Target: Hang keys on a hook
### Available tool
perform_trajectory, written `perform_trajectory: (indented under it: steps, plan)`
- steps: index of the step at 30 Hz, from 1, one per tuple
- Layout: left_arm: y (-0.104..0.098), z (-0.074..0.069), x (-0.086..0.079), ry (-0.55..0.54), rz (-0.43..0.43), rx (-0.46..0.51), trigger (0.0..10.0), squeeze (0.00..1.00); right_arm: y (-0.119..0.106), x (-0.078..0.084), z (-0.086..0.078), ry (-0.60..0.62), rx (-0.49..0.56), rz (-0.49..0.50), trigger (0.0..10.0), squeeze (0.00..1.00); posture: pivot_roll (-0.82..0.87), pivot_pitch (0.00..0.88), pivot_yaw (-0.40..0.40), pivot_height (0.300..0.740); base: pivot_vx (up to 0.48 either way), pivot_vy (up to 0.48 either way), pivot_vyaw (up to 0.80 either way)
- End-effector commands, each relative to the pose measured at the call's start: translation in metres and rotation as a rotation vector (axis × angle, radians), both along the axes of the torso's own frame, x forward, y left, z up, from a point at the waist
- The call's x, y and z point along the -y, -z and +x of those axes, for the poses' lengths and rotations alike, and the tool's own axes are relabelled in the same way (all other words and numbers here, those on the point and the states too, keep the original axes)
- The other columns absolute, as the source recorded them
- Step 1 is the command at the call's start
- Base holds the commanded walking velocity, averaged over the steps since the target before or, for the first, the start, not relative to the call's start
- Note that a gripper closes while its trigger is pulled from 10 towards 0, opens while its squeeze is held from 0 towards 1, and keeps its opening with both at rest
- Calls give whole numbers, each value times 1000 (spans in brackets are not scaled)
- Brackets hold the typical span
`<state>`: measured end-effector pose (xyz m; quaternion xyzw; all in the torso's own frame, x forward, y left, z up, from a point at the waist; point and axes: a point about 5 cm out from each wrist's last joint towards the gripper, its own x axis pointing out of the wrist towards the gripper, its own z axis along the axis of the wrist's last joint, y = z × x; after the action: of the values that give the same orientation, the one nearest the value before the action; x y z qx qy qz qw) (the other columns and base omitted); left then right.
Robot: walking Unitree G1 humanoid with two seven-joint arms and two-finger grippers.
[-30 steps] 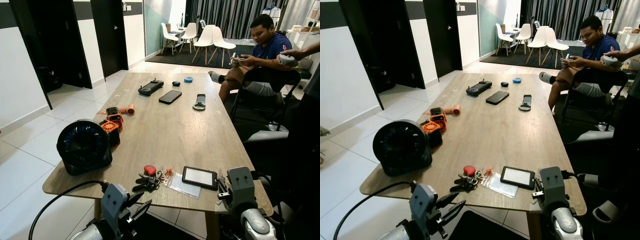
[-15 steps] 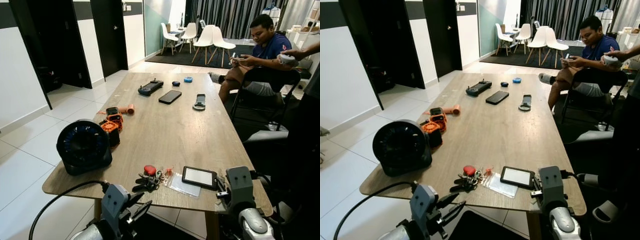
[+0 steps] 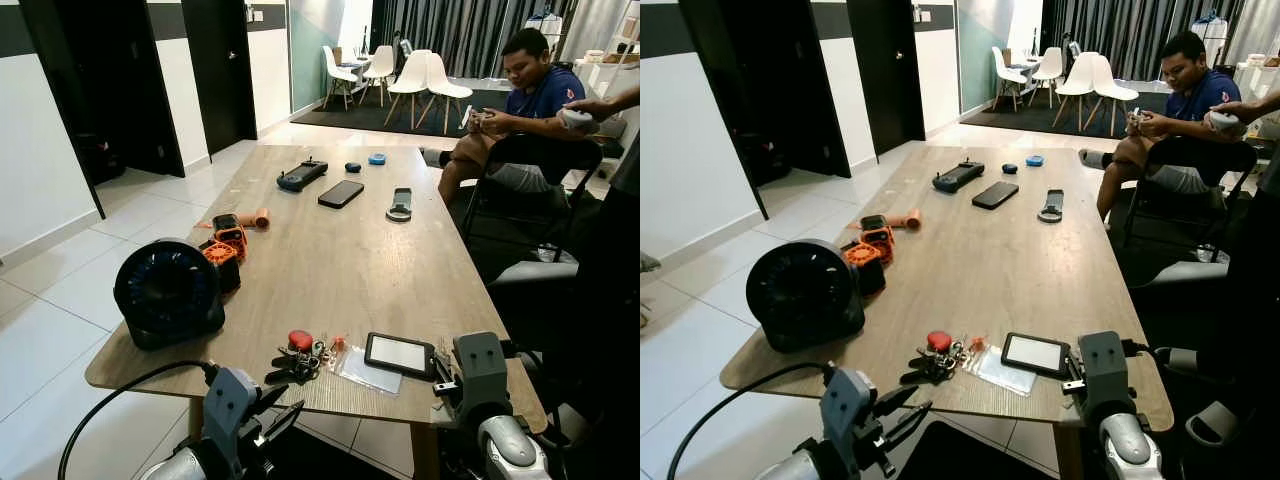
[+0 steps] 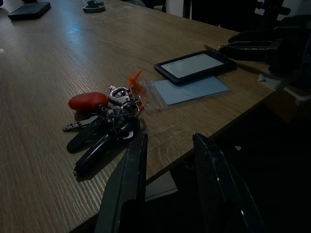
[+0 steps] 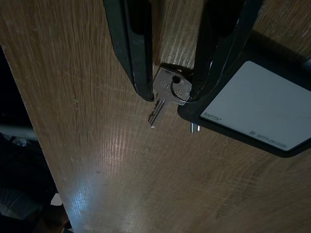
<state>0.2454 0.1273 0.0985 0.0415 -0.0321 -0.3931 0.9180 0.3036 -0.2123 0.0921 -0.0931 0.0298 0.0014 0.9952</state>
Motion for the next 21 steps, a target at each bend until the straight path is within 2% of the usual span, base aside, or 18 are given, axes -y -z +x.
perform_trajectory:
  steps: [1, 2, 4, 6, 8, 9, 14, 16, 17, 18, 19, 21]
  plan:
    - [3, 0, -5, -5, 31, -16, 10000, 0, 2, 0, 0, -3, -16, 4, 4667, 0, 46, 67, 28, 740, 0, 0, 0]
    - [3, 0, -5, -5, 31, -15, 10000, 0, 3, -1, -1, -5, -18, 5, 4000, 0, 46, 67, 28, 740, 0, 0, 0]
    - [3, 0, -5, -5, 32, -15, 10000, 0, 3, -1, -1, -6, -19, 5, 4000, 0, 46, 67, 28, 740, 0, 0, 0]
    - [3, 0, -5, -5, 32, -15, 10000, 0, 4, -1, -1, -7, -20, 6, 2667, 0, 45, 67, 29, 740, 0, 0, 0]
    - [3, 0, -5, -5, 32, -15, 10000, 0, 4, -1, -1, -7, -20, 6, 2667, 0, 45, 67, 29, 740, 0, 0, 0]
    - [3, 1, -5, -5, 32, -15, 10000, 0, 4, -1, -1, -8, -21, 6, 1686, 0, 44, 67, 29, 740, 0, 0, 0]
    - [4, 0, -4, -3, 32, -16, 10000, 0, 4, -1, -1, -8, -22, 8, 1608, 0, 44, 67, 30, 740, 0, 0, 0]
    - [4, 0, -4, -2, 33, -17, 10000, 0, 4, -1, -1, -7, -22, 8, 1216, 0, 43, 68, 30, 740, 0, 0, 0]
    - [4, 0, -4, -1, 34, -17, 10000, 0, 4, -1, -1, -7, -22, 8, 667, 0, 43, 68, 30, 740, 0, 0, 0]
    - [4, 0, -4, -1, 34, -17, 10000, 0, 4, -1, -1, -7, -22, 8, 667, 0, 43, 68, 30, 740, 0, 0, 0]
    - [4, 0, -4, -1, 36, -18, 10000, 0, 3, -1, -1, -6, -19, 10, 0, 0, 44, 66, 30, 740, 0, 0, 0]
    - [4, 0, -4, -1, 37, -17, 10000, 0, 2, 0, 0, -5, -15, 12, 0, 0, 44, 66, 30, 740, 0, 0, 0]
